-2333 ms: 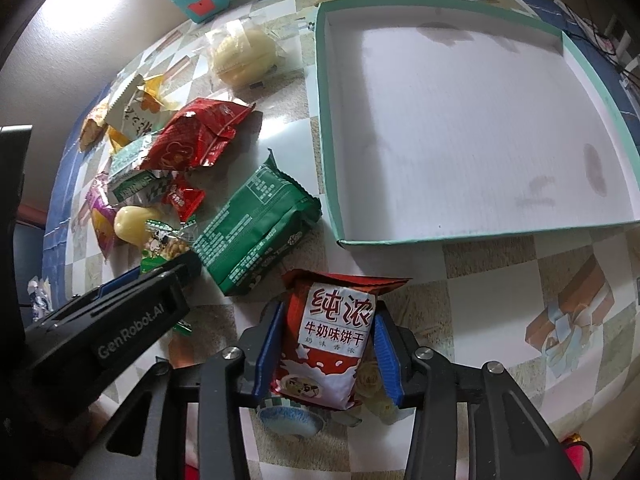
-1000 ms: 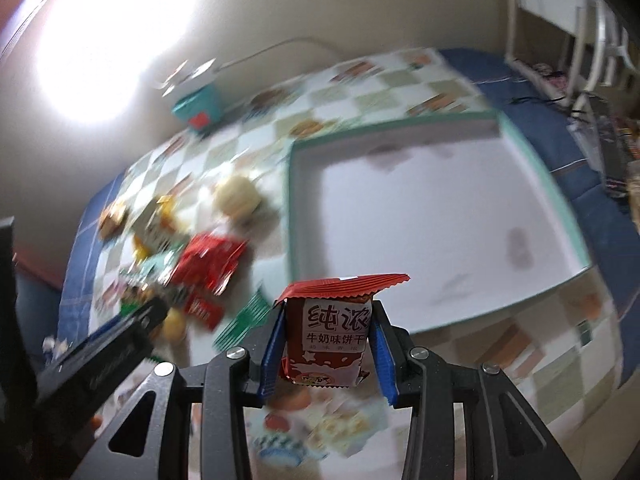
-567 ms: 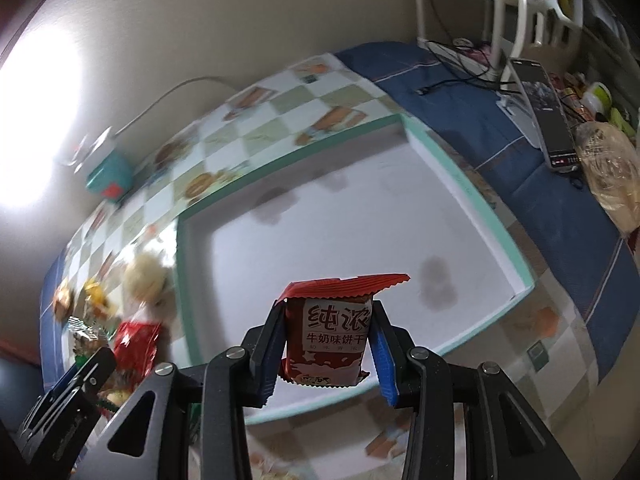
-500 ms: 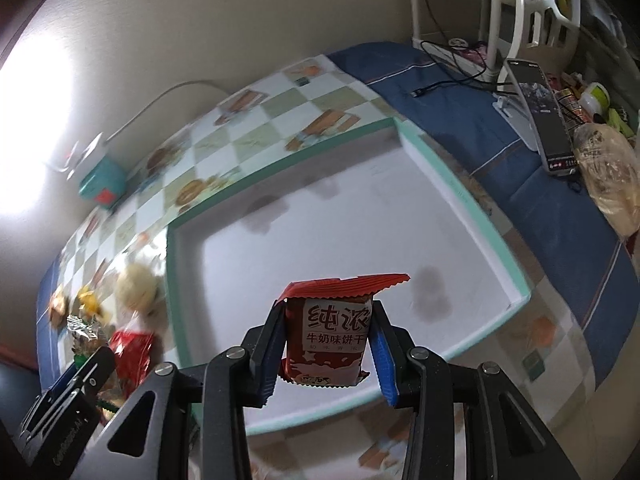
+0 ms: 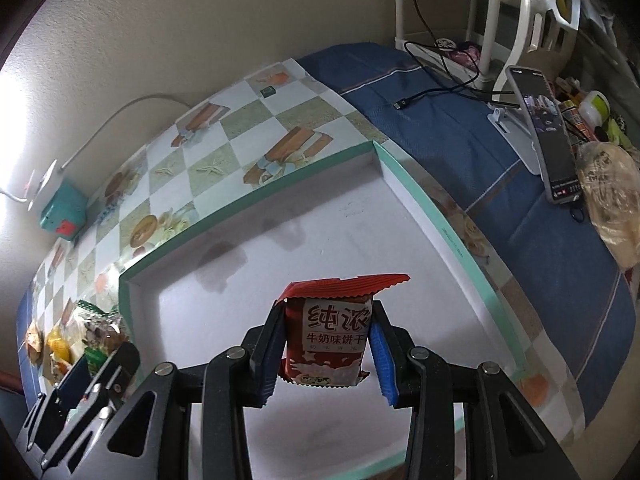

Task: Organize snacks
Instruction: 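Carry the cookie with left tool into the tray while right tool drops the biscuit box there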

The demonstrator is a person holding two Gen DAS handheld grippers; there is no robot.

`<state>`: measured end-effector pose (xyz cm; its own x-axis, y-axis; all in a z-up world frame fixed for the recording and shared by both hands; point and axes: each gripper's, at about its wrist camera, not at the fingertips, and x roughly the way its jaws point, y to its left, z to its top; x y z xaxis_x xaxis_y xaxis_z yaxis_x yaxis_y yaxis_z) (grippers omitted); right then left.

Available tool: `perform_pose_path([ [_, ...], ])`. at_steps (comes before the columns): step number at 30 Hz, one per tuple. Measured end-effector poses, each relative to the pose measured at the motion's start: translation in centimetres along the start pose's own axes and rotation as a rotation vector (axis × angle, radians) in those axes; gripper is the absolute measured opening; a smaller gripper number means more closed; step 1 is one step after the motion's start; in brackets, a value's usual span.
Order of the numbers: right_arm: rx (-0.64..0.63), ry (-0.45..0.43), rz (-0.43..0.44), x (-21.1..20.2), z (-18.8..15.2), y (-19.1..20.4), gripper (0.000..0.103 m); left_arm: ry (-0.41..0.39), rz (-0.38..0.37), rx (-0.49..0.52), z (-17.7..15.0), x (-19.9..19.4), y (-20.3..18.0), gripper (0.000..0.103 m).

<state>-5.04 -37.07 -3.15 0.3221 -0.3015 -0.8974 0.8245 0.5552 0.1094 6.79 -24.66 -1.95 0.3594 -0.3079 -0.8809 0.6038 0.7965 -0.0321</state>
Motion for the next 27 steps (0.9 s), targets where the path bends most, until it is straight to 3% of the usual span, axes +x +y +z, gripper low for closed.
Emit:
perform_pose_path([
  [11, -0.004, -0.006, -0.008, 1.7, 2.2, 0.5, 0.043, 0.020, 0.005, -0.006, 0.8, 2.9, 0.1, 0.052],
  [27, -0.033, 0.019, -0.016, 3.0, 2.7, 1.5, 0.043, 0.067, -0.022, -0.022, 0.6, 5.0, 0.0, 0.052],
])
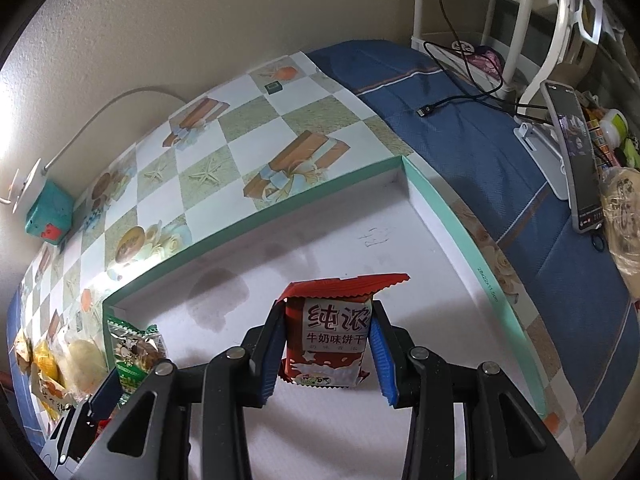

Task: Organize snacks
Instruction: 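Carry the cookie with left tool into the tray while right tool drops the biscuit box there, then withdraw both open tools from the tray back toward the snack pile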

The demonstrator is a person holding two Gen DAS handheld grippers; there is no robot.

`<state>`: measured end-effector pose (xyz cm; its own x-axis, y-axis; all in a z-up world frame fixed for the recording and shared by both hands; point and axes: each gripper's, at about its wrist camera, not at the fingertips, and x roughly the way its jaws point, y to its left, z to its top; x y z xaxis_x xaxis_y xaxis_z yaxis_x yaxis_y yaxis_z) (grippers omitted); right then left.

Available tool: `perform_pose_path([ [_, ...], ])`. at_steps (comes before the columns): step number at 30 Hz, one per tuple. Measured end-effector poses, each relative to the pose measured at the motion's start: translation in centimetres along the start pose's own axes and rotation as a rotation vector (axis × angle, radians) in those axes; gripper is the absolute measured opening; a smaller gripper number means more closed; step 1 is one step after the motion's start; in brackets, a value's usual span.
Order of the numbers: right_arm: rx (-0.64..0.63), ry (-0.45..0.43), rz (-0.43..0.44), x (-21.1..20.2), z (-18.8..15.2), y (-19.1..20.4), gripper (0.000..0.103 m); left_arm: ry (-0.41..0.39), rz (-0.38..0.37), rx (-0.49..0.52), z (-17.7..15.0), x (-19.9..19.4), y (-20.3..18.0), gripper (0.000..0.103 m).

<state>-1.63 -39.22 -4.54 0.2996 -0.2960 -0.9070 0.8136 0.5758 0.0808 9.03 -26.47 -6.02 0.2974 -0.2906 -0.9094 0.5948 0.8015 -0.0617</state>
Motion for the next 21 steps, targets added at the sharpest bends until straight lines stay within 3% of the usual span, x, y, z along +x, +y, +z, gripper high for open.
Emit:
perform_pose_path([
  [5, 0.005, 0.016, 0.006, 0.3, -0.1, 0.0, 0.043, 0.018, -0.011, -0.009, 0.1, -0.1, -0.1, 0.053],
  [8, 0.008, 0.012, 0.008, -0.1, 0.0, 0.0, 0.044, 0.013, -0.007, -0.013, 0.2, -0.6, 0.0, 0.058],
  [12, 0.007, 0.000, 0.014, -0.9, 0.3, 0.0, 0.059, 0.012, -0.018, -0.029, 0.5, -1.8, 0.6, 0.062],
  [17, 0.009, -0.013, 0.014, -2.2, 0.3, 0.1, 0.059, -0.012, -0.001, -0.069, 0.8, -3.9, 2.1, 0.068],
  [21, -0.006, -0.023, 0.029, -3.1, -0.1, 0.3, 0.075, -0.008, 0.051, -0.137, 0.6, -5.1, 4.7, 0.072],
])
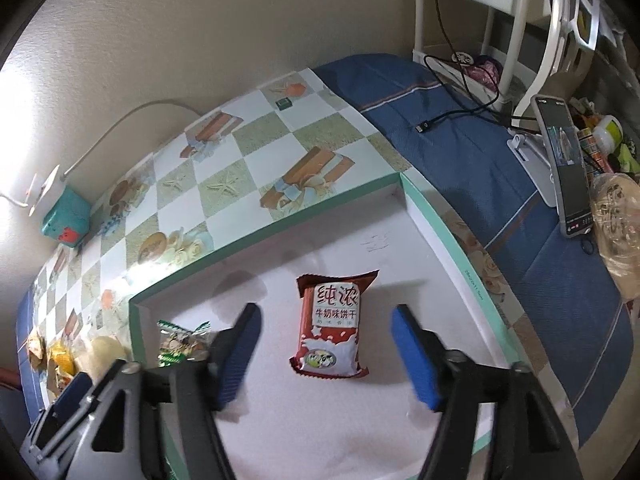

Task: Organize snacks
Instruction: 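Withdraw both open tools from the tray back toward the snack pile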

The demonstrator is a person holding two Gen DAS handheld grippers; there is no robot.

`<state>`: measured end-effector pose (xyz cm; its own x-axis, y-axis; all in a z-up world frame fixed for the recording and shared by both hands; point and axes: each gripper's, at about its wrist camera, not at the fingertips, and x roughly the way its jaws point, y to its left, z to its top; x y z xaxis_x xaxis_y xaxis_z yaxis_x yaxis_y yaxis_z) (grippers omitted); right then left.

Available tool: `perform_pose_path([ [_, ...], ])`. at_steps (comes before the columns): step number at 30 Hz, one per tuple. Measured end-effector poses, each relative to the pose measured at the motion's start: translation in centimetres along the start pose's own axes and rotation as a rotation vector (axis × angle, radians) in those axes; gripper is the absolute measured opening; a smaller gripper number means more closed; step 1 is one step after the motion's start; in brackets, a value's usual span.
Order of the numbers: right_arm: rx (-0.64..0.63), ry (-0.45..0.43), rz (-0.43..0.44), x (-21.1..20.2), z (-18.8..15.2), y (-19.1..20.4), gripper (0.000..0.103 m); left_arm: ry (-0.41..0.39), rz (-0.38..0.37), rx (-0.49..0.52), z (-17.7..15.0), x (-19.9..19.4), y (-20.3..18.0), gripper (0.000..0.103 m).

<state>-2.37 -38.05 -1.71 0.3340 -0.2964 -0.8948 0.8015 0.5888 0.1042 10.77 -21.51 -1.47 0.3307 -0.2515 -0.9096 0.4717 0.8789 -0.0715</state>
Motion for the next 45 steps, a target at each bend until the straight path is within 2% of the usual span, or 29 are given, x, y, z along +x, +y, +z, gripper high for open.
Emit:
perform_pose_path([
  [3, -0.011, 0.011, 0.003, -0.2, -0.5, 0.1, 0.078, 0.000, 0.044, -0.054, -0.2, -0.4, 2.2, 0.090],
  [9, -0.024, -0.007, 0.017, -1.5, -2.1, 0.4, 0.096, -0.046, 0.115, -0.105, -0.8, -2.6, 5.7, 0.091],
  [11, -0.033, -0.009, 0.029, -2.0, -2.7, 0.8, 0.103, -0.059, 0.134, -0.127, -1.3, -3.4, 6.8, 0.095],
  [12, -0.042, -0.012, 0.034, -2.3, -3.2, 1.1, 0.103, -0.062, 0.139, -0.134, -1.6, -3.6, 7.2, 0.100],
  [13, -0.054, -0.015, 0.037, -2.6, -3.5, 1.4, 0.103, -0.069, 0.144, -0.144, -2.0, -3.9, 7.7, 0.101],
  [22, -0.118, -0.047, 0.061, -4.9, -6.5, 3.0, 0.103, -0.104, 0.206, -0.222, -4.7, -6.2, 10.9, 0.101],
  [28, -0.179, -0.048, 0.069, -6.5, -8.7, 4.3, 0.103, -0.147, 0.171, -0.304, -6.3, -8.0, 12.7, 0.101],
  [33, -0.168, -0.068, 0.125, -8.0, -10.2, 4.9, 0.103, -0.140, 0.192, -0.337, -7.5, -8.7, 13.7, 0.101],
  [39, -0.199, -0.120, 0.137, -9.5, -11.5, 5.9, 0.103, -0.112, 0.185, -0.428, -9.2, -9.1, 16.2, 0.101],
  [45, -0.226, -0.104, 0.224, -9.8, -12.5, 7.4, 0.103, -0.111, 0.188, -0.505, -10.4, -9.6, 18.5, 0.101],
])
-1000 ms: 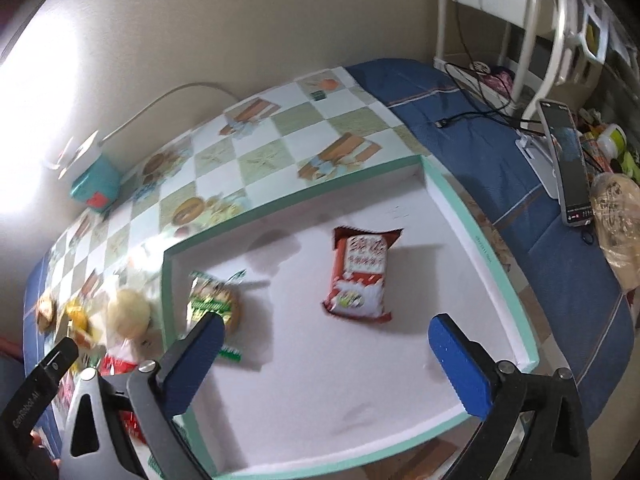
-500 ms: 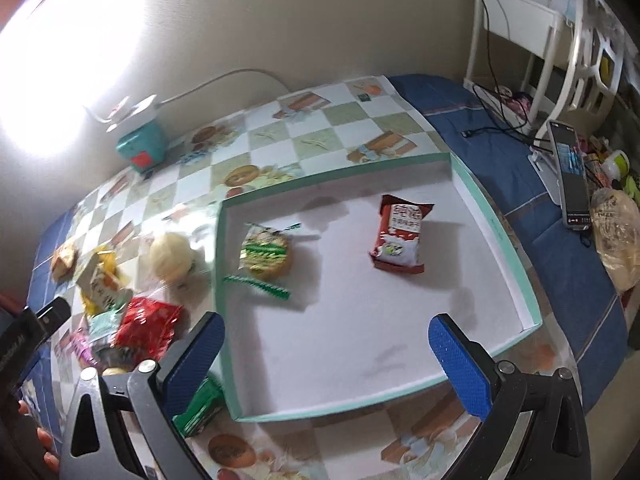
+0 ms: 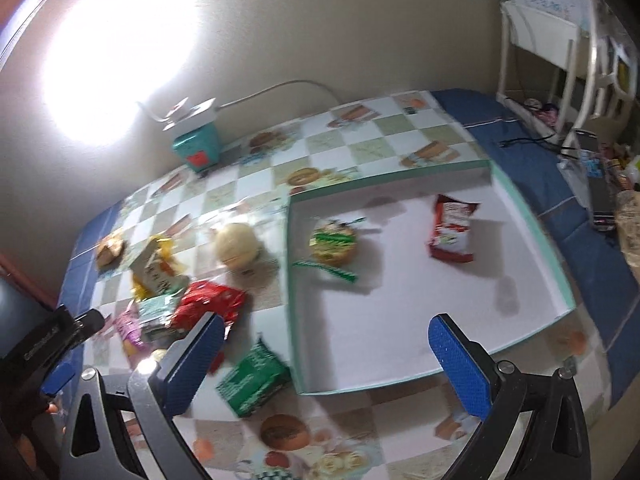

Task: Organize snacks
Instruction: 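Withdraw both open tools from the tray back toward the snack pile, then grasp the yellow pudding cup with left tool while right tool approaches the green biscuit packet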

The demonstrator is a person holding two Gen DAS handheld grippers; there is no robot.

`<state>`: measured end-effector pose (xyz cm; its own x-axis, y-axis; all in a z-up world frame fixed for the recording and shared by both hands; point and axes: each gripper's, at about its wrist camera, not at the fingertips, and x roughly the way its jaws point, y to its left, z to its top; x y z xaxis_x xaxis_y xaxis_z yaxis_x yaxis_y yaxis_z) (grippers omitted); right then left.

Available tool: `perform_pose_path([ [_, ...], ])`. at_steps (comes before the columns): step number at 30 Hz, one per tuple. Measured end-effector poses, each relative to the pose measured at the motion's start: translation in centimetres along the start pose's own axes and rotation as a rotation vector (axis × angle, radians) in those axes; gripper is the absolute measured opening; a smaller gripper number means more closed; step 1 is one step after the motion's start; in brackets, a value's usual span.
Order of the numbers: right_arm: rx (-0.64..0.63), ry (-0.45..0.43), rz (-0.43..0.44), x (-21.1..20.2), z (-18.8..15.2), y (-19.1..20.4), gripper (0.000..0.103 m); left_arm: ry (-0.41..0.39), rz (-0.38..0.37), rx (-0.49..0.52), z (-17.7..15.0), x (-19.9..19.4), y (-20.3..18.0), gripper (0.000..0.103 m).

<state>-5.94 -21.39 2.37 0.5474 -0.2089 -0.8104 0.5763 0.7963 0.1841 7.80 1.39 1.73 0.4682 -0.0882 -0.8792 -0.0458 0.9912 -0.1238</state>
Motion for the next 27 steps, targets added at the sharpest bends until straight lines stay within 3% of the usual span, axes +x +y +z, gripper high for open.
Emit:
perform_pose_path([
  [7, -0.065, 0.031, 0.056, 0.9, -1.0, 2.7, 0.103, 0.016, 0.040, -0.053, 0.1, 0.5, 3.1, 0.101],
  [14, -0.129, 0.089, 0.113, 2.3, -1.8, 5.3, 0.103, 0.048, 0.019, -0.078, 0.2, 1.6, 4.9, 0.101],
  [18, -0.183, 0.162, 0.126, 3.8, -2.8, 6.6, 0.103, 0.092, -0.049, -0.076, 0.2, 2.5, 5.1, 0.101],
  [27, -0.230, 0.274, 0.155, 6.6, -3.7, 7.0, 0.103, 0.153, -0.068, -0.040, -0.4, 4.8, 4.4, 0.101],
])
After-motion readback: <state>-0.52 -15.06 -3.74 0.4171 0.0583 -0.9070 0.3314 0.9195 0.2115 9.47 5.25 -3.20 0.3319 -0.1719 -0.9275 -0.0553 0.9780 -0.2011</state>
